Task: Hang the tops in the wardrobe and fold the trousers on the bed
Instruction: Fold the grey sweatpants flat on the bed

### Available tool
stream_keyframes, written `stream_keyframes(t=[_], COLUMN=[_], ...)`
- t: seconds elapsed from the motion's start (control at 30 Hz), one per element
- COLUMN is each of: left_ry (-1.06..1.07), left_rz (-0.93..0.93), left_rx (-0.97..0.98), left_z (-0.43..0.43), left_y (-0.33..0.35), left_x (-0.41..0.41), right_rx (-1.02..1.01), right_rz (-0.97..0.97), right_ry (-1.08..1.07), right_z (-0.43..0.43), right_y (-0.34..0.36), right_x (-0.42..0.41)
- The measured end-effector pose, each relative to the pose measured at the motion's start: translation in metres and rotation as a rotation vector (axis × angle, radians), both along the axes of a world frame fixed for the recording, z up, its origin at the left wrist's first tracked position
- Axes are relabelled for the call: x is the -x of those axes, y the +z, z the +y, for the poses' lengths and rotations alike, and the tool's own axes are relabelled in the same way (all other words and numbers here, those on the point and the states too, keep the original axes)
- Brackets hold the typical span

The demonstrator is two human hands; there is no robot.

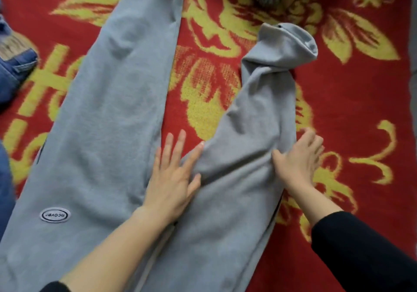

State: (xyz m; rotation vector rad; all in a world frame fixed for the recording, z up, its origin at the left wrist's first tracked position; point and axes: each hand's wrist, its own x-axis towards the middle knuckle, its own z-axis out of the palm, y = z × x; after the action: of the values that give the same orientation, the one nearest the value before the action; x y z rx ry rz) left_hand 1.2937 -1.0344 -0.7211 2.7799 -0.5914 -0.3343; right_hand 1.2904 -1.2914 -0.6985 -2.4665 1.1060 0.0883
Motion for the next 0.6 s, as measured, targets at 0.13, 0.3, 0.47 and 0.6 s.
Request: stream_keyframes(t=[0.13,0.3,0.47,0.6], left_ry=[0.355,0.43,0.381,0.337], left_rz=[0.053,0.054,0.121,0.268], left_rx=[0.023,-0.141,-0.13,-0.008], left_z=[0.045,0.122,0.164,0.182], left_y=[-0.004,-0.013,-0.024,-0.033], left_x=[-0.06,-0.127,-0.185,-0.226], right_rx=[0.009,-0.054,-0.094,-0.092], right_rz=[-0.095,-0.124,-0.022,-0.108], right_ry=[0.326,0.716,0.889,0.747], right_z=[0.047,0.126,0.181,0.199], right_y=[0.004,-0.013,-0.026,-0.036], right_x=[-0.044,-0.094,-0.153,-0.222])
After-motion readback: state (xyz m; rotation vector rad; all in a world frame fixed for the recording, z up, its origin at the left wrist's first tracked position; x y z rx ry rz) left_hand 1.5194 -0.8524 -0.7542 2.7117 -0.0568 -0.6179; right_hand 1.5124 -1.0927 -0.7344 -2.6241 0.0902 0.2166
